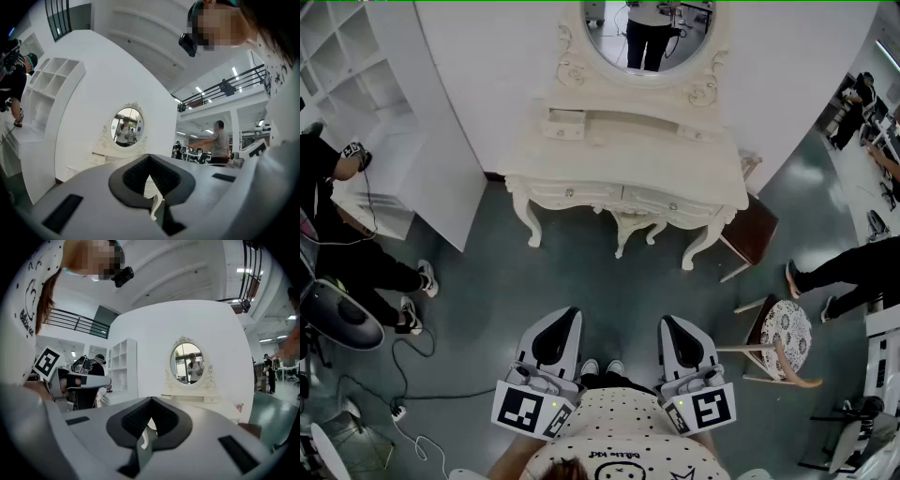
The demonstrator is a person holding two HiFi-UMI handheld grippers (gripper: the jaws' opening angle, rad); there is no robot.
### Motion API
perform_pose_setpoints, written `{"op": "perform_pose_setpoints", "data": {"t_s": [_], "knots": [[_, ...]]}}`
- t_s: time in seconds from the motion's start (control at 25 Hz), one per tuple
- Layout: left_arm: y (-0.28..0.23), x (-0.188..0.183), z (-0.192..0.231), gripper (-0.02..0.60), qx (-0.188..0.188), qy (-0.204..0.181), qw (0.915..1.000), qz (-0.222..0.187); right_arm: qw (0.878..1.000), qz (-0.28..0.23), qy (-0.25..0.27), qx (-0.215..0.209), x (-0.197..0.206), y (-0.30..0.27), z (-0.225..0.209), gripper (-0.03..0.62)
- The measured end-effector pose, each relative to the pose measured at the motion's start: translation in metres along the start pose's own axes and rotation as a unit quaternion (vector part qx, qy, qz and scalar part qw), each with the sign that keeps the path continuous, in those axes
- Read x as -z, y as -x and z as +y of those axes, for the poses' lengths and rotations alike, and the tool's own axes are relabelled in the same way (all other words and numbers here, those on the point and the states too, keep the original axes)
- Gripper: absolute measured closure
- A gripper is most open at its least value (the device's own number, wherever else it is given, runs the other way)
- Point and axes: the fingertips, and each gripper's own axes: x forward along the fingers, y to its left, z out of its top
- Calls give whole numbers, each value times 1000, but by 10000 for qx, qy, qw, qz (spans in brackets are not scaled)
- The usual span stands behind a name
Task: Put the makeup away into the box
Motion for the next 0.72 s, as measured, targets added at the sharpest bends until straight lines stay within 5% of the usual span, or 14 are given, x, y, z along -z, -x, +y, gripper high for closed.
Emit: {"op": "perform_pose_setpoints", "data": {"t_s": [0.72], "knots": [[-6,0,-13,577,10,-52,10000,-16,10000,0,26,-29,1,6,-11,588]]}}
